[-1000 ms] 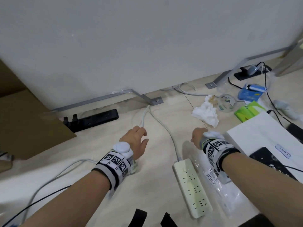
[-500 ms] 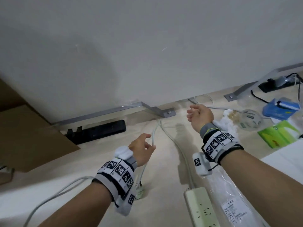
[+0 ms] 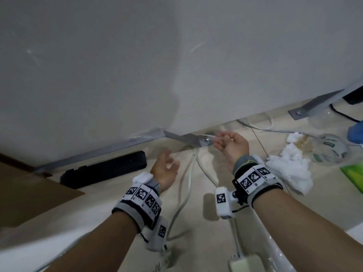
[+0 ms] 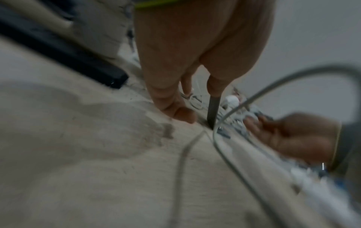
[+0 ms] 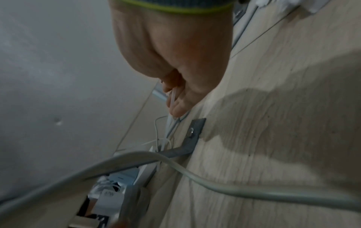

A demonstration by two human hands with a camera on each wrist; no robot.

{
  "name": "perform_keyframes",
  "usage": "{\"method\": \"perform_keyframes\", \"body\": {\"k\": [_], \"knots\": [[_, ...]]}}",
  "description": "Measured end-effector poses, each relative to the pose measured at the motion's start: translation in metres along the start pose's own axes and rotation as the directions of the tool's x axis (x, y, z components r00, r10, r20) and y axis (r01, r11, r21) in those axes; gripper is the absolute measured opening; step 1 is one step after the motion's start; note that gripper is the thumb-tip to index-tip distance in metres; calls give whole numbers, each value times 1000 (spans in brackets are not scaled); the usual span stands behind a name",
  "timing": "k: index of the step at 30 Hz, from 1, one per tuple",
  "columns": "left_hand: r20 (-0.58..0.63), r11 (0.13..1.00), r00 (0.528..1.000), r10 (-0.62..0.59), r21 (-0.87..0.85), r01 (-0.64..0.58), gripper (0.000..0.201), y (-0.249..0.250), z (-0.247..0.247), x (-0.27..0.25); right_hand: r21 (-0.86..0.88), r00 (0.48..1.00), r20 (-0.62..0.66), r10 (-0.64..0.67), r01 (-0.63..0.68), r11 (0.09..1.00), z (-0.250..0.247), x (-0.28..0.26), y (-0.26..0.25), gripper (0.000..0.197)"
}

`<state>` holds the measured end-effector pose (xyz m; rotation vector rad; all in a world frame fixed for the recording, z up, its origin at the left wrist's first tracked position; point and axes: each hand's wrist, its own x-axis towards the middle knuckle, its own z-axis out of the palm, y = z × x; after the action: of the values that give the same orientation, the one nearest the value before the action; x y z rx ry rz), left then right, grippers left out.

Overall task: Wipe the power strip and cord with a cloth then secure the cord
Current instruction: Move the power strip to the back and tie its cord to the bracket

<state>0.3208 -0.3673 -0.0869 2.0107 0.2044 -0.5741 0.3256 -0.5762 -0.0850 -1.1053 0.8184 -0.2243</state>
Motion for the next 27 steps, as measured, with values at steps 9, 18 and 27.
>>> {"method": "perform_keyframes", "body": {"k": [9, 18, 27], "knots": [[-64, 832, 959, 275, 516, -204, 24, 18, 25, 60, -72, 983, 174, 53, -41, 997, 16, 26, 15, 28], [47, 708, 977, 207, 682, -183, 33, 32, 31, 75, -6, 980, 196, 32, -31, 1000, 17, 29, 24, 13], [-91, 963, 995, 45, 267, -19, 25, 34, 30, 68, -207, 974, 219, -58, 105, 973, 5, 24, 19, 15]]}}
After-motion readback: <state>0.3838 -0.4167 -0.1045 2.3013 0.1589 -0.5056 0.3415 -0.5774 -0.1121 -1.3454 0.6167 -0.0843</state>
